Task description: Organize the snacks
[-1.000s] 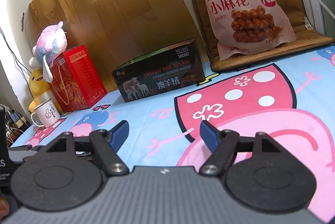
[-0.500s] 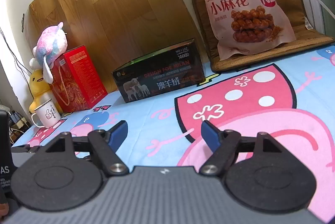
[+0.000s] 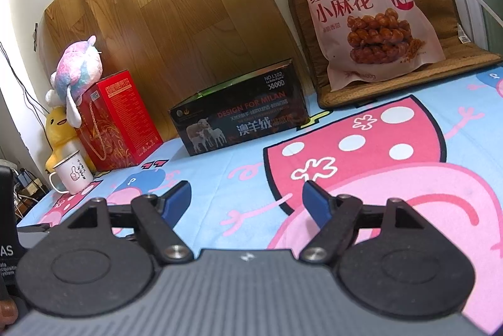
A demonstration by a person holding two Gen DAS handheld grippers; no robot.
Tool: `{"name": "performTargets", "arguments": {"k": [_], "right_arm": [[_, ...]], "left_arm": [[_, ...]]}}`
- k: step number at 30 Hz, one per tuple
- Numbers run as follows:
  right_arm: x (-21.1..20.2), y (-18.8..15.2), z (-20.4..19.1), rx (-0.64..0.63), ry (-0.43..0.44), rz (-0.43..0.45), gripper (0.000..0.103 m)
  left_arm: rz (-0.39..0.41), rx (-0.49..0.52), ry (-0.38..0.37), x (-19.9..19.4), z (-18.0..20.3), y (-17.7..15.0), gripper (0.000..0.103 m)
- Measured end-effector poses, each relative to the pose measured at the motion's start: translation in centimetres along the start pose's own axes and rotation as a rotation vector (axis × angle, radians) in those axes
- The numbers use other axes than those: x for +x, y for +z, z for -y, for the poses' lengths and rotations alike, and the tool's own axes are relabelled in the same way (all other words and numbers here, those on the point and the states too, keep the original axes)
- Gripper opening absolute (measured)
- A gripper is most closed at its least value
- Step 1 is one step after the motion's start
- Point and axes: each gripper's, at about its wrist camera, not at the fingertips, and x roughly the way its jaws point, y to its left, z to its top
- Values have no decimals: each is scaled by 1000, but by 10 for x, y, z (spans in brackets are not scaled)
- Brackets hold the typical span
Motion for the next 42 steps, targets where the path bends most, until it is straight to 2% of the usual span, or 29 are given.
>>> {"name": "performTargets", "arguments": {"k": [29, 42], "right_arm": [[0, 0, 1, 0, 0, 0, 80], [0, 0, 0, 0, 2, -1, 80]], "left_arm": [[16, -78, -60, -3, -9, -1, 103], [80, -52, -45, -14, -5, -1, 103]]}}
